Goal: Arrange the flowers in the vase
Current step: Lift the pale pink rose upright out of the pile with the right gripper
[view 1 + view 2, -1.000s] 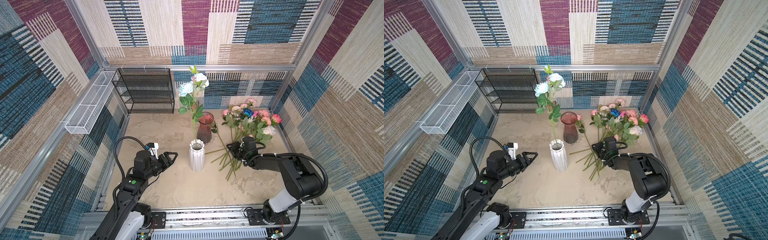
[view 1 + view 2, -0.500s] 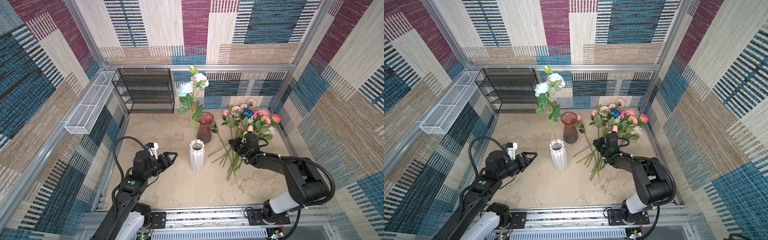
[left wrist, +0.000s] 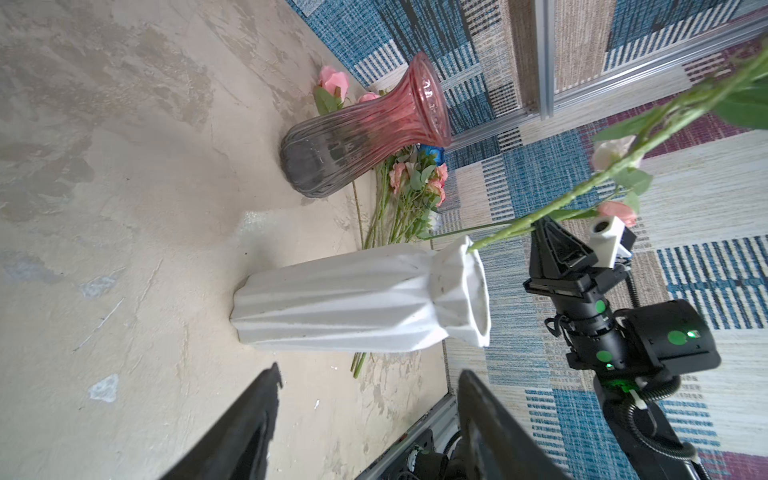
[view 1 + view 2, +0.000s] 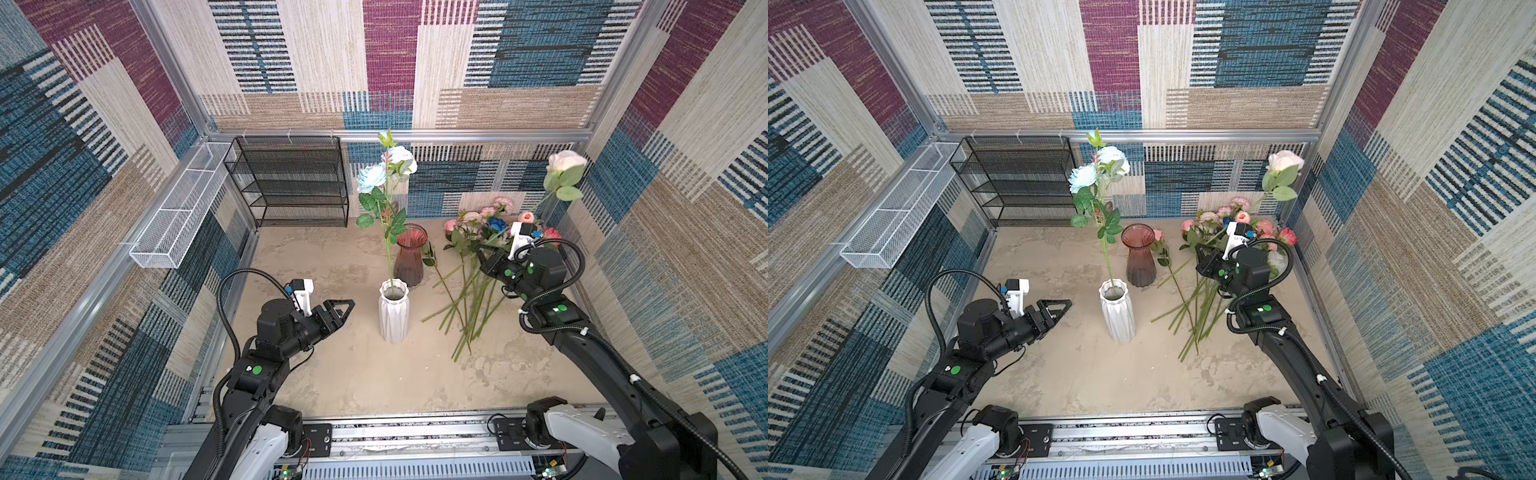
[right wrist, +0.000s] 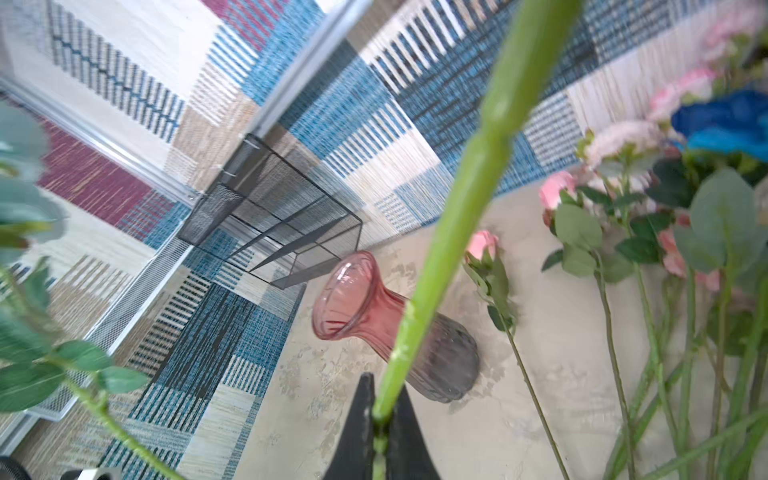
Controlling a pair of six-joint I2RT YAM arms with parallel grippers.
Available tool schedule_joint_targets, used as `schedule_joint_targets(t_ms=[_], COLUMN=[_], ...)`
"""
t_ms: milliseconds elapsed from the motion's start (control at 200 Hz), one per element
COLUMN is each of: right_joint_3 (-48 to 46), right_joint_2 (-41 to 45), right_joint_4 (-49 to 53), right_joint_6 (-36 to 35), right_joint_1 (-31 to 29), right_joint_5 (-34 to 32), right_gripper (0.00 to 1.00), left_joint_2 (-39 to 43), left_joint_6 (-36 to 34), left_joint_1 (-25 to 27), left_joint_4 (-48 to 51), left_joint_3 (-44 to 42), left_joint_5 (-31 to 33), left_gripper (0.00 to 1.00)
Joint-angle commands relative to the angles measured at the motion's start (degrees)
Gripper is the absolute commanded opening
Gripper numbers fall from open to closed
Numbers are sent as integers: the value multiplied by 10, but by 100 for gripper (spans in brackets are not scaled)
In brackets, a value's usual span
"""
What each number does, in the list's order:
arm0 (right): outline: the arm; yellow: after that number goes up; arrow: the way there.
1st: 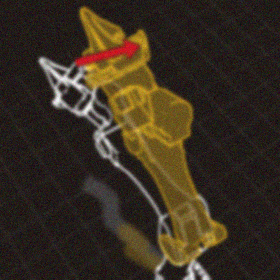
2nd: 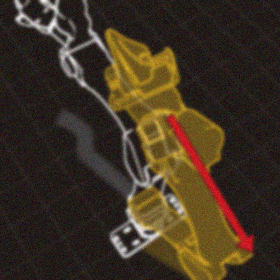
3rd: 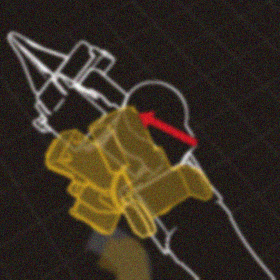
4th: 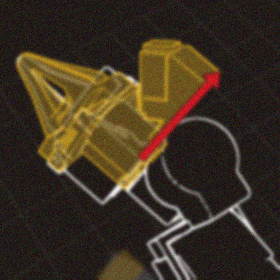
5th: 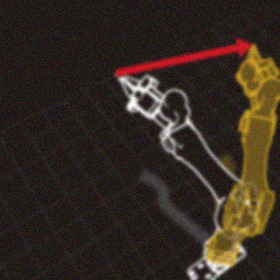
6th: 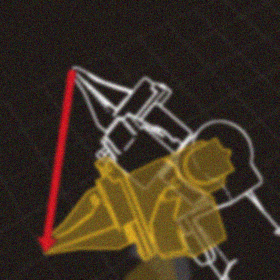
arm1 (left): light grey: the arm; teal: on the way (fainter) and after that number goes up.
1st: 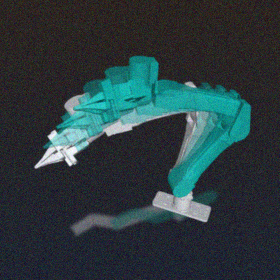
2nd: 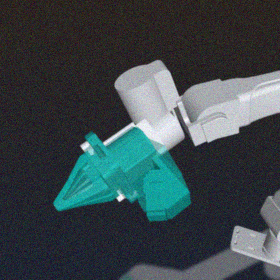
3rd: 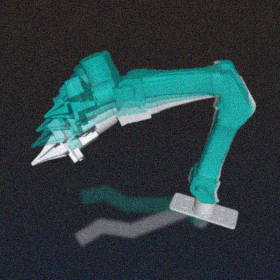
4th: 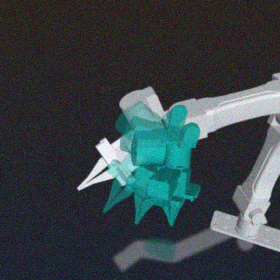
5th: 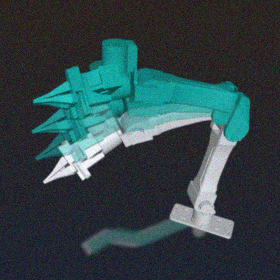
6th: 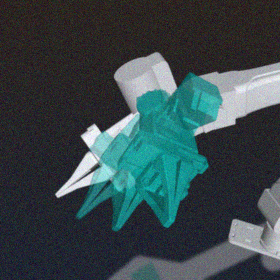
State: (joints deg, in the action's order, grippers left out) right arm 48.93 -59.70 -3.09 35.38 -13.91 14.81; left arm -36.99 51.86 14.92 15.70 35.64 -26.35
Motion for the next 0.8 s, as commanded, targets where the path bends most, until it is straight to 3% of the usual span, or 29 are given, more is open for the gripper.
schedule_joint_targets(t_ms=[0, 85, 180, 486, 541, 676, 751, 796], right_joint_3=[27, 54, 79, -1, -4, -73, -110, -109], right_joint_2=[24, 30, 22, -16, -40, -37, -16, -14], right_joint_4=[43, 61, 99, 90, 89, -60, -171, -178], right_joint_6=[-85, -118, -131, -60, -38, 63, 108, 115], right_joint_1=[0, 0, 0, 3, 23, 104, 118, 118], right_joint_5=[59, 99, 81, 76, 105, 240, 282, 283], right_gripper=[0, 0, 0, 1, 0, 0, 1, 1], left_joint_2=[6, 9, 10, 10, 10, 11, 15, 18], left_joint_6=[-21, -20, -16, -11, -12, -9, -7, -7], left_joint_1=[-1, -1, -1, -1, -1, -1, -1, -1], left_joint_4=[17, 19, 18, 25, 27, 30, 28, 28], left_joint_3=[10, 13, 14, 9, 8, 7, 4, 1], left_joint_5=[-11, -13, -16, -18, -16, -19, -20, -18], left_gripper=[70, 69, 70, 70, 70, 69, 69, 69])
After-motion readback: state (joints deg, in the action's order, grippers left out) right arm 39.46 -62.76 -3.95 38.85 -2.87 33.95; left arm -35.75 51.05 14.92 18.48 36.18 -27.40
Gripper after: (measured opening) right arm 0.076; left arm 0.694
